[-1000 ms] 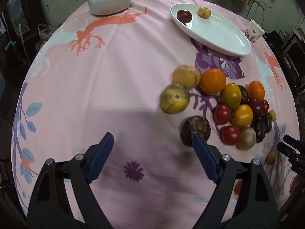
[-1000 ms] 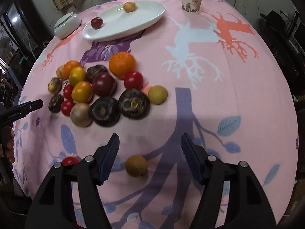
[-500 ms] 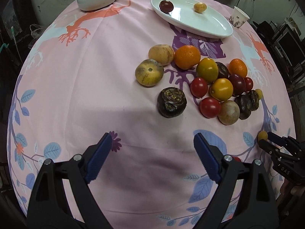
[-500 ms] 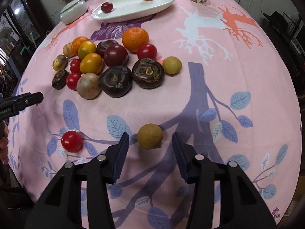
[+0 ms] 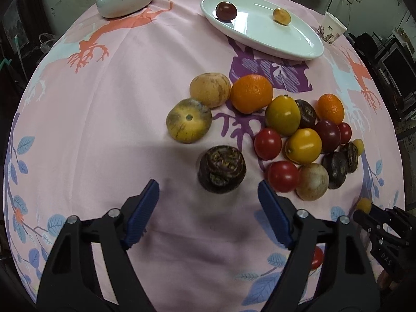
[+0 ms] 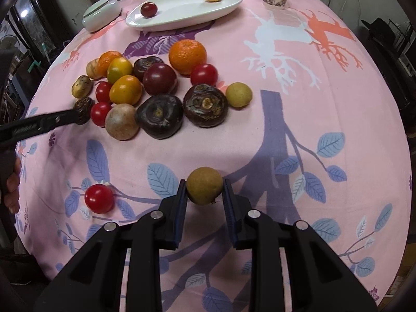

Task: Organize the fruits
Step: 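Grasp the dark persimmon with the left tool while the right tool grasps a brown longan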

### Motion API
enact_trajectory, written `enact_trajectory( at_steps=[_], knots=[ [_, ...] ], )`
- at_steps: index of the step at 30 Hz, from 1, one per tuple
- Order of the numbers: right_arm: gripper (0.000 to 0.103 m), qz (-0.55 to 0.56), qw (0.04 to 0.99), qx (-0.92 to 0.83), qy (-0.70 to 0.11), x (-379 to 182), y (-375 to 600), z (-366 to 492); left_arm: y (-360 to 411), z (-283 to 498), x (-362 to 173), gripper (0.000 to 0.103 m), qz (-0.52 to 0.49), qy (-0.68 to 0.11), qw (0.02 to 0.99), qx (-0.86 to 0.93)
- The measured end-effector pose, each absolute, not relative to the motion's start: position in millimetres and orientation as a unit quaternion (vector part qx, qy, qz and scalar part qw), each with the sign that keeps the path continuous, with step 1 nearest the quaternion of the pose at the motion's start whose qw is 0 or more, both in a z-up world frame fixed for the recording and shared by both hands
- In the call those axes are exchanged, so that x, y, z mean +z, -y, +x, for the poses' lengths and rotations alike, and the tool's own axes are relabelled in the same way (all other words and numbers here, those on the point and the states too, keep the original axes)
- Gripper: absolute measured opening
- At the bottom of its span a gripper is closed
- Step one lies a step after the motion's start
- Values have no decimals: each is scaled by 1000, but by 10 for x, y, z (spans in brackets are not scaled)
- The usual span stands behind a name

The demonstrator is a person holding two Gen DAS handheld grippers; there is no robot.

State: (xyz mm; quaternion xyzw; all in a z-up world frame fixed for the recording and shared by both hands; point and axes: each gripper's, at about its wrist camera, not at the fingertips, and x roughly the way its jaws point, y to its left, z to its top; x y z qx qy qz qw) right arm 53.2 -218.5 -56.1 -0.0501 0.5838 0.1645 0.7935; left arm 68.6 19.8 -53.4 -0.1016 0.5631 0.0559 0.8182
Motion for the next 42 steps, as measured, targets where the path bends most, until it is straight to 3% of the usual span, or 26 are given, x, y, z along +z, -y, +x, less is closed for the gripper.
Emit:
enact_trajectory(
  at_steps=[2,5,7,8,14,20,29,42],
  knots=[
    [27,-49,793,168,-584,-557,2163,538,-209,756,-587,62,-99,-572,812,57],
    [27,-48,793,173,-582,-537,2138,556,-238,795,-657,57,-118,-578,806,49],
    [27,-49,792,177,-583,-532,2122,571,-199,807,-684,48,-114,-578,807,43],
    [27,-51,791,178,-583,-530,2108,580,-168,810,-682,39,-104,-575,811,38],
    [27,-52,791,191,-580,-474,2047,627,-210,792,-641,38,-111,-575,810,28],
    [27,-30,805,207,-556,-208,2020,794,-291,821,-245,39,-114,-539,835,21],
    [27,-10,842,208,-497,181,1887,1597,-204,1483,178,39,-75,-494,866,-3],
    [28,-42,838,216,-500,-197,1357,2783,-146,2647,-145,39,-80,-504,860,-5]
  ],
)
